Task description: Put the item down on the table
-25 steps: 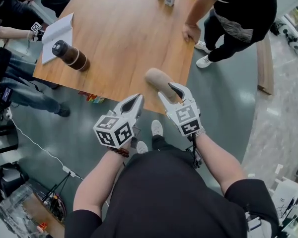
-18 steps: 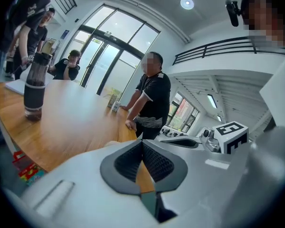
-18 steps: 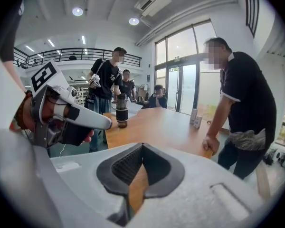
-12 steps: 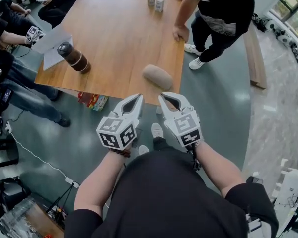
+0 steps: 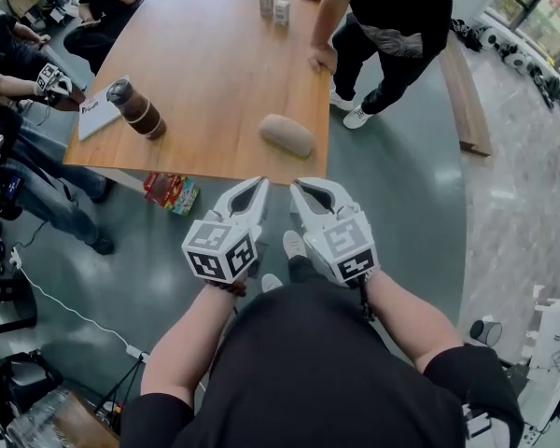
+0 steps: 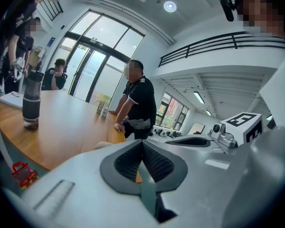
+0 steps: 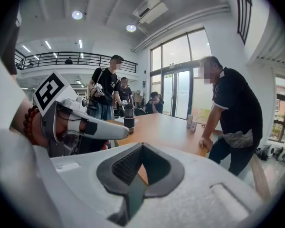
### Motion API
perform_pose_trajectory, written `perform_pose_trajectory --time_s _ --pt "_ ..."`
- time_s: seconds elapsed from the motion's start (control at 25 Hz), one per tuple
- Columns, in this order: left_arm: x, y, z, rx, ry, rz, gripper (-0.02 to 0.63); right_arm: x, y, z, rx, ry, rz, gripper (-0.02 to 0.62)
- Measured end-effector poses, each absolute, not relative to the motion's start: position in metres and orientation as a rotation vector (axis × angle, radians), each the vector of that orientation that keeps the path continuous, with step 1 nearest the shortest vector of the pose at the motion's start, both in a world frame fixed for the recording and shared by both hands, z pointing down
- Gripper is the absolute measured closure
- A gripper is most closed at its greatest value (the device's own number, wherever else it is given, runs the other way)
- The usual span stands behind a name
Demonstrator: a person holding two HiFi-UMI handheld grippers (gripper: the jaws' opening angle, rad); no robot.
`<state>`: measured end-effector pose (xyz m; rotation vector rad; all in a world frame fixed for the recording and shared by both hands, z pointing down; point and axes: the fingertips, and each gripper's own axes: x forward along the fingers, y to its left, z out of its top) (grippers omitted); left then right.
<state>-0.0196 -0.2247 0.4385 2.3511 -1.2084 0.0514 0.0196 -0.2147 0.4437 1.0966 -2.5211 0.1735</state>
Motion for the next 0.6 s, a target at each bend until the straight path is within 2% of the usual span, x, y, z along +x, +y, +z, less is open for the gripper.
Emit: perform_pose_trajectory --time_s 0.6 --pt "-0.016 -0.202 0.430 2.388 -1.197 0.050 0.597 0.021 -0.193 0.431 1.129 -2.536 0.147 0.604"
